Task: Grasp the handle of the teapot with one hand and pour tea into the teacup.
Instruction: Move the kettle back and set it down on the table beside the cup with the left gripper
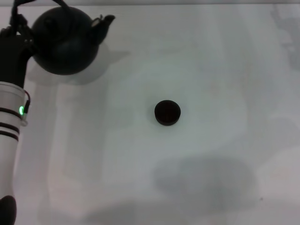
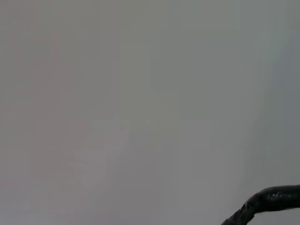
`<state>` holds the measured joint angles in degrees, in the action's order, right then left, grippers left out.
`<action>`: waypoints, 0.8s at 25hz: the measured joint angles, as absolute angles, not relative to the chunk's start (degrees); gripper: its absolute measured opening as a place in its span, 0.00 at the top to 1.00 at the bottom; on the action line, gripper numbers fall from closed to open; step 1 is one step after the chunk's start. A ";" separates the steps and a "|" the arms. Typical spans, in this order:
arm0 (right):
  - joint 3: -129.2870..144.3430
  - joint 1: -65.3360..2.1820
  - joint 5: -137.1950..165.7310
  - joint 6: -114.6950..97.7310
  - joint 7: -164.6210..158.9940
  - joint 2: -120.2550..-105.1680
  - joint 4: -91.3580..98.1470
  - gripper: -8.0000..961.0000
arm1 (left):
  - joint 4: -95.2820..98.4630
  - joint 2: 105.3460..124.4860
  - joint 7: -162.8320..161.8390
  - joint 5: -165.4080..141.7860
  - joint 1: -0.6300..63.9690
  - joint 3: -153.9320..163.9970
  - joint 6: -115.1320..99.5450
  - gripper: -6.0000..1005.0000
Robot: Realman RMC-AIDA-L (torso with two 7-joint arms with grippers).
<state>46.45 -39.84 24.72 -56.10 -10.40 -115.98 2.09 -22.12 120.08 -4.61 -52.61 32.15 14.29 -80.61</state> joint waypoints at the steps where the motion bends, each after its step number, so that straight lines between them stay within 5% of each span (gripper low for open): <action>1: 46.43 -39.78 24.72 -56.09 -10.39 -116.00 2.22 0.12 | -22.19 120.11 -4.59 -53.20 32.35 14.24 -80.06 0.90; 20: 46.31 -39.02 24.69 -55.36 -10.37 -115.84 2.29 0.12 | -21.50 119.92 -4.57 -56.72 35.89 14.06 -70.24 0.90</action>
<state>46.32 -39.02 24.69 -55.36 -10.37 -115.84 2.29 -21.50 119.92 -4.57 -56.72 35.89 14.06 -70.24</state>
